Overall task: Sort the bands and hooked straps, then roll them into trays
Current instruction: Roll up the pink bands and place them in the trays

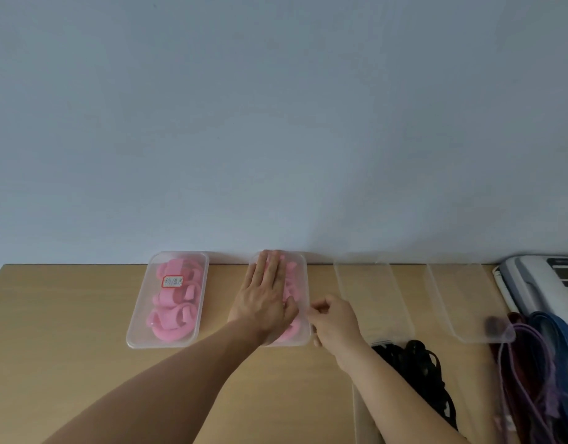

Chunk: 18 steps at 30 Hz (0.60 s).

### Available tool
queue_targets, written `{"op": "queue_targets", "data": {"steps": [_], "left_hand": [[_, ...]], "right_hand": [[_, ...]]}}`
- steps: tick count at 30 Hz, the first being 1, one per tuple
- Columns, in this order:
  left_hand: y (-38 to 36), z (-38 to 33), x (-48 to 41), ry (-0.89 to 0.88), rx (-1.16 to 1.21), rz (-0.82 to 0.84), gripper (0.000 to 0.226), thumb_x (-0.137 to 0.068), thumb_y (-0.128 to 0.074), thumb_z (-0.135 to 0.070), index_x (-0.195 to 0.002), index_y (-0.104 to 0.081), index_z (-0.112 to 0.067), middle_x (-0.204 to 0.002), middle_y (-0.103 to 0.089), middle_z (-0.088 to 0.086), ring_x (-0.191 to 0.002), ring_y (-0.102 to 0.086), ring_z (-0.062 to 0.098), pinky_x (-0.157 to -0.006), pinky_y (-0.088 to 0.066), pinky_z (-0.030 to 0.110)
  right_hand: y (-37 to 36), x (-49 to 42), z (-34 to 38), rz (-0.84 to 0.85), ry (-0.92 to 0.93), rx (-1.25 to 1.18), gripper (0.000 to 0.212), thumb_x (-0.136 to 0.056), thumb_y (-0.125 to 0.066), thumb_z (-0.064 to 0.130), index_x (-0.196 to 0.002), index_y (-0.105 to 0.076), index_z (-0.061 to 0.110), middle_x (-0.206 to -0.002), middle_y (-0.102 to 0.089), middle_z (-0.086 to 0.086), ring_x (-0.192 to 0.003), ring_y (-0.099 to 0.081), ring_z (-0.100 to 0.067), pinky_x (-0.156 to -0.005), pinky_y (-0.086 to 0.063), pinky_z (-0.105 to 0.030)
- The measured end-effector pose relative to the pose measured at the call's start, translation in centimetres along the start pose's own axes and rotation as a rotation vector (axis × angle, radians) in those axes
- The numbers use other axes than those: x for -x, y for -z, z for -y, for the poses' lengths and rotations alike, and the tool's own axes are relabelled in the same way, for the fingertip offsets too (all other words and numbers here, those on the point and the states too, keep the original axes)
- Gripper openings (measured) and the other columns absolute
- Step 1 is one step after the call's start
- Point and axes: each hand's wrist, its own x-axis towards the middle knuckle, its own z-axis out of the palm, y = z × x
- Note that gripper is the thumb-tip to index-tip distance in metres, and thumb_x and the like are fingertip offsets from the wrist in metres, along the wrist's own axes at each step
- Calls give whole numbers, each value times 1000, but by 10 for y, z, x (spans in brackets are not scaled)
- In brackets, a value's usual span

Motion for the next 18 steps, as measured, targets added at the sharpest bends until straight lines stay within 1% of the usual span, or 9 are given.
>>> {"op": "queue_targets", "data": {"steps": [2, 4, 7, 9, 12, 13, 16, 18], "left_hand": [[-1, 1, 0, 0, 4, -7, 72, -88, 6, -50, -147, 22, -11, -159, 25, 10, -145, 32, 28, -119, 18, 39], [-1, 0, -1, 7, -9, -15, 72, -90, 6, -51, -148, 20, -10, -158, 25, 10, -145, 31, 28, -120, 18, 39], [0, -1, 0, 13, -51, -9, 69, -99, -5, -48, -149, 20, -7, -160, 24, 12, -146, 29, 29, -120, 17, 39], [1, -2, 1, 14, -63, -6, 68, -102, -9, -47, -148, 21, -7, -161, 23, 13, -146, 29, 30, -119, 19, 39], [1, -3, 1, 14, -78, -1, 67, -103, -7, -47, -147, 21, -7, -160, 23, 14, -146, 29, 30, -119, 19, 39], [2, -2, 0, 13, -76, 11, 66, -103, -6, -47, -147, 22, -7, -160, 23, 14, -146, 29, 30, -119, 19, 39], [4, -2, -1, 19, -55, 45, 65, -103, -6, -47, -146, 24, -8, -160, 25, 13, -145, 30, 27, -118, 19, 38], [8, -3, 2, 22, -35, 70, 65, -103, -6, -49, -145, 25, -10, -159, 27, 10, -144, 32, 25, -117, 21, 36]], "right_hand": [[0, 15, -12, 35, -48, -79, 10, -89, -65, 16, -84, -62, 8, -60, -61, -4, -48, -52, -17, -44, -40, -29], [-1, 19, -17, 18, -51, -112, 13, -91, -64, 16, -85, -61, 5, -57, -60, -5, -50, -52, -19, -43, -39, -28], [2, 16, -14, 20, -37, -93, 14, -91, -63, 14, -84, -60, 2, -57, -60, -7, -47, -50, -22, -44, -39, -30], [3, 18, -15, 55, -39, -106, 12, -90, -63, 12, -86, -59, 2, -61, -60, -8, -44, -50, -20, -45, -41, -31], [4, 25, -22, 130, -50, -133, 6, -88, -62, 5, -92, -58, 4, -78, -60, -11, -46, -54, -18, -45, -45, -30], [4, 25, -24, 130, -53, -139, 7, -87, -63, 4, -92, -58, 3, -80, -61, -11, -46, -54, -18, -45, -45, -30], [5, 25, -25, 103, -44, -133, 8, -85, -65, 4, -90, -59, 2, -73, -62, -8, -46, -53, -17, -48, -45, -31], [3, 26, -24, 93, -43, -123, 8, -86, -64, 6, -91, -59, 1, -71, -61, -7, -44, -53, -16, -47, -45, -30]]}}
